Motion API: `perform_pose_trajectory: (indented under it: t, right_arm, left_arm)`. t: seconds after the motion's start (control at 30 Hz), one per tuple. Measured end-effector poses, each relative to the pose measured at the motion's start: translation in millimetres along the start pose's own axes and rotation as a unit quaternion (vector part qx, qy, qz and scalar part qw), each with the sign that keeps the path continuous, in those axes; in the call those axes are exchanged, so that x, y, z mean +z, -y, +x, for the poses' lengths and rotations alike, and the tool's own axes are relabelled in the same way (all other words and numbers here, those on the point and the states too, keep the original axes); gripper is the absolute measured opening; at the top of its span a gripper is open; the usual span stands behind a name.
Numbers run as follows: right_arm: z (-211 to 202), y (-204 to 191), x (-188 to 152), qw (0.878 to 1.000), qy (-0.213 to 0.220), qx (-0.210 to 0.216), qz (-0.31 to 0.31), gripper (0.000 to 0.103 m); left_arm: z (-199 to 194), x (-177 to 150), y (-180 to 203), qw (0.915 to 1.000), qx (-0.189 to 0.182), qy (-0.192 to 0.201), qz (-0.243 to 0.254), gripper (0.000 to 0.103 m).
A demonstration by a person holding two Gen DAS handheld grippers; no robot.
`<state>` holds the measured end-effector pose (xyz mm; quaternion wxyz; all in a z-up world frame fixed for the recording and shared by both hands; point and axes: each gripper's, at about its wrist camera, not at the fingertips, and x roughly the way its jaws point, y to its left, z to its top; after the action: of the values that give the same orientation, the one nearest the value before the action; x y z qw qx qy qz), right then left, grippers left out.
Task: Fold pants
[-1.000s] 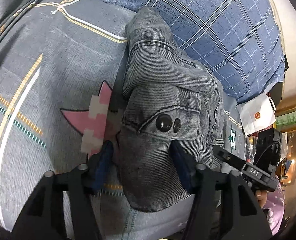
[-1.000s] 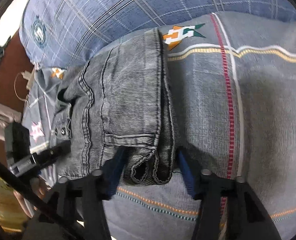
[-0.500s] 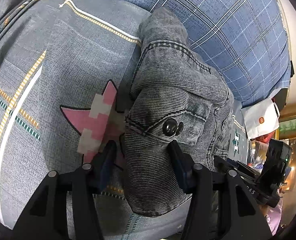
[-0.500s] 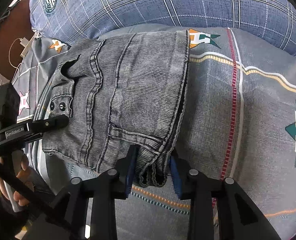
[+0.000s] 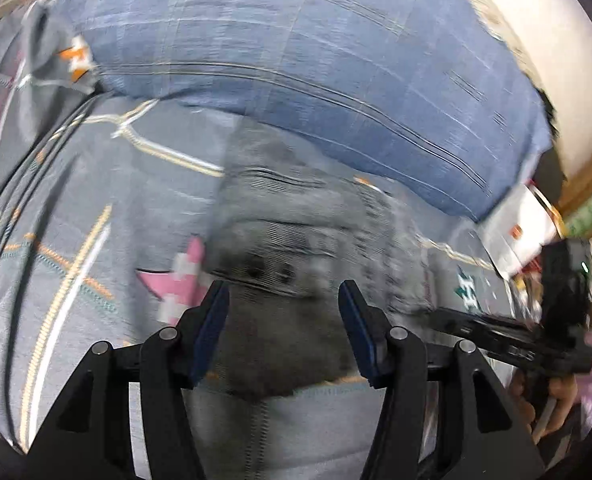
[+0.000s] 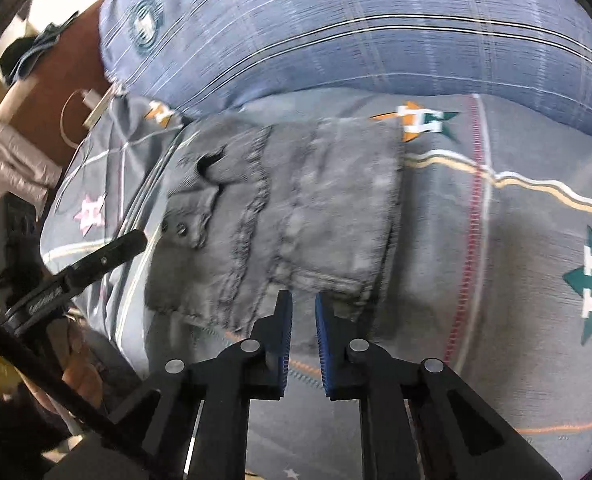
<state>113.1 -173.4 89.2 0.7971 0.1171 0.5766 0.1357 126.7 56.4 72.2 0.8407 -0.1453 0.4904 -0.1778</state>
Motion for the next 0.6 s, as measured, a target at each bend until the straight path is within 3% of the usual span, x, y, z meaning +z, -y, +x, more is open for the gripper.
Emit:
perform_pose_trajectory:
  t: [0.13, 0.23, 0.33, 0.43, 0.47, 0.57, 0.6]
  right_arm:
    - [32, 5, 0, 0.997, -0.044, -0.059, 0.001, 0.003]
    - [40, 6, 1, 0.997, -0.054, -0.051, 0.003, 0.002]
    - [25, -2, 4, 0.999, -0.034, -0.025, -0.012, 0.017]
    - [10, 3, 8, 1.000, -0.002, 0.015, 0.004, 0.050]
    - [2, 8, 11, 0.999, 0.017, 0.026, 0.014, 0.057]
    - [-8, 22, 17, 0.996, 0.054, 0.045, 0.050, 0.059]
    - [-8, 29, 20, 0.995, 0.064, 0.050, 0.066, 0.060]
  left_arm:
    - [29, -11, 17, 0.9971, 0.021, -0.059, 0.042, 0.055]
    - [44, -15, 19, 0.9942, 0.050, -0.073, 0.062, 0.055]
    - [36, -13, 18, 0.9964, 0.036, -0.061, 0.048, 0.056]
    - [27, -5, 10, 0.9987, -0.012, -0.048, 0.014, 0.056]
    - [24, -3, 8, 0.9988, -0.020, -0.044, 0.006, 0.056]
    - [15, 12, 1, 0.9992, -0.029, -0.024, -0.015, 0.059]
    - [13, 22, -4, 0.9992, -0.029, -0.012, -0.026, 0.065]
